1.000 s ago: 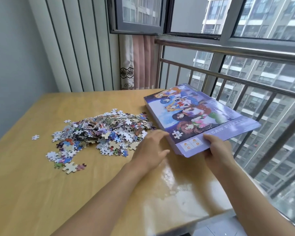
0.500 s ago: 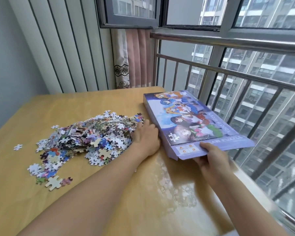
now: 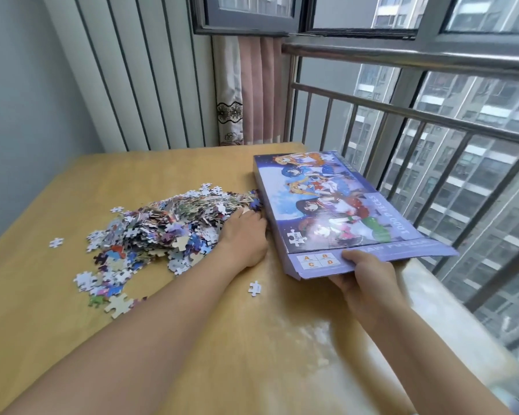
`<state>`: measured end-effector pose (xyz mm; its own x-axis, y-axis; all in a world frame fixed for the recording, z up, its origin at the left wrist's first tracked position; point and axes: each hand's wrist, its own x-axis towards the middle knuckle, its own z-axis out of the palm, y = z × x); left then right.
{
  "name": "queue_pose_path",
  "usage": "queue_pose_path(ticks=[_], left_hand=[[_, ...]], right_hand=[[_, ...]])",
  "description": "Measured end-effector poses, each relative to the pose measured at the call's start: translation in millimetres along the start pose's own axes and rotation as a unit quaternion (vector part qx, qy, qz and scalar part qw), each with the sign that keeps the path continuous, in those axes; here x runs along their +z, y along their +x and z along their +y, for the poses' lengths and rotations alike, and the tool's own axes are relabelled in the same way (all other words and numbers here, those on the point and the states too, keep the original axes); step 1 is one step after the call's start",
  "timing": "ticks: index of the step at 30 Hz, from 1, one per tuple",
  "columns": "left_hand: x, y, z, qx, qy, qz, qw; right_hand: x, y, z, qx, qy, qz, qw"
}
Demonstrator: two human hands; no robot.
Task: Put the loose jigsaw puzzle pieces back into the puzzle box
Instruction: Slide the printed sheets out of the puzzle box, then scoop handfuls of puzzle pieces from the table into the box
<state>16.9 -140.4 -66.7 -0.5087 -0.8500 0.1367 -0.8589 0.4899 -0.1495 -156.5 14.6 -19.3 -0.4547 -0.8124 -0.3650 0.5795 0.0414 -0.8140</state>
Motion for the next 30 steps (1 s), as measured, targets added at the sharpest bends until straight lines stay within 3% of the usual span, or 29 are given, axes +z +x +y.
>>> queue_pose_path(ticks=[10, 19, 24, 26, 28, 30], left_hand=[[-3, -44, -41, -0.042, -0.029, 0.022, 0.998], [-30, -83, -54, -0.035, -0.245, 0.110, 0.963], [-31, -126, -23, -0.055, -0.356, 0.090, 0.928], [-26, -140, -5, -0.025, -0.339, 0.060, 0.939], [-19, -145, 7, 0.008, -0.307, 0.057, 0.950], [-18, -144, 9, 0.016, -0.300, 0.097, 0.949]], right_hand=[[38, -26, 28, 0.028, -0.016, -0.035, 0.999], [42, -12, 7, -0.003, 0.041, -0.052, 0.998], [19, 6, 16, -0.003, 0.000, -0.012, 1.000], [10, -5, 21, -0.001, -0.023, -0.005, 1.000], [3, -26, 31, -0.003, -0.074, -0.035, 0.997], [0, -50, 49, -0.073, -0.233, -0.106, 0.964]])
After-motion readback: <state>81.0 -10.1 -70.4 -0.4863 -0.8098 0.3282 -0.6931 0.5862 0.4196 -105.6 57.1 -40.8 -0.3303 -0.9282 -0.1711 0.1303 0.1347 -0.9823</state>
